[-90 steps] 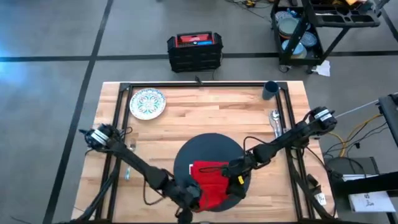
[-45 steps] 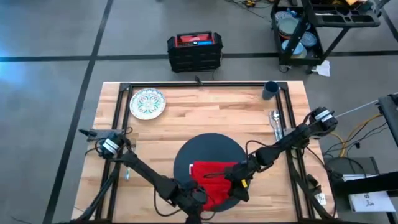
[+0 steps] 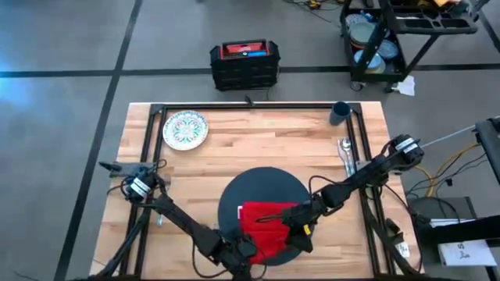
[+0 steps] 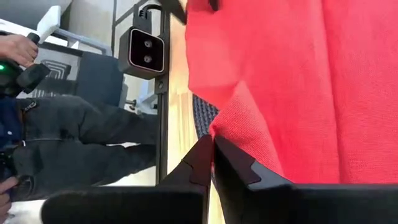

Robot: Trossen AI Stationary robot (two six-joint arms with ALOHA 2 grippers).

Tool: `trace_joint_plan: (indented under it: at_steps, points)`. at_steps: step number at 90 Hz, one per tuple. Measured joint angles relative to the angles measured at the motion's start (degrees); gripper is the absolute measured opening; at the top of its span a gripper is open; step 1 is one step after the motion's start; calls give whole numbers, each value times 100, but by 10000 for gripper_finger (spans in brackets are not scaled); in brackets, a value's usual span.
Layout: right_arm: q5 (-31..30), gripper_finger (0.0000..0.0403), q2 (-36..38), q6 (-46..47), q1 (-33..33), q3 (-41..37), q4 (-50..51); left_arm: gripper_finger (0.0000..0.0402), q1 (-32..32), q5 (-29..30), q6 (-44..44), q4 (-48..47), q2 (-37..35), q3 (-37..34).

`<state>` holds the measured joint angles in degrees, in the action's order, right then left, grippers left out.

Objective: Set table place
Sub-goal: Fold the red napkin on the table

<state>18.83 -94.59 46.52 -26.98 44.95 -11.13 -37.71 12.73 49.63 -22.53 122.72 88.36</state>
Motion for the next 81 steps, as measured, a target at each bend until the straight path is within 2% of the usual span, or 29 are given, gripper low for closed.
trace_joint_plan:
  at_steps: [8, 18, 34, 58, 81]
  points:
    - [2, 0, 0, 8, 0, 0, 0, 26, 9, -7, -27, -1, -3, 0]
    - [15, 0, 13, 40, 0, -2, 0, 5, 12, -126, -79, -21, -51, 0]
    - [53, 0, 154, 193, -108, -2, 6, 1, 22, -468, -157, -154, -301, -2]
    - [-84, 0, 334, 407, -442, -11, 134, 0, 144, -361, -384, -923, -949, 2]
    - [-129, 0, 415, 294, -245, -13, 221, 0, 630, -305, -1119, -1597, -1238, 4]
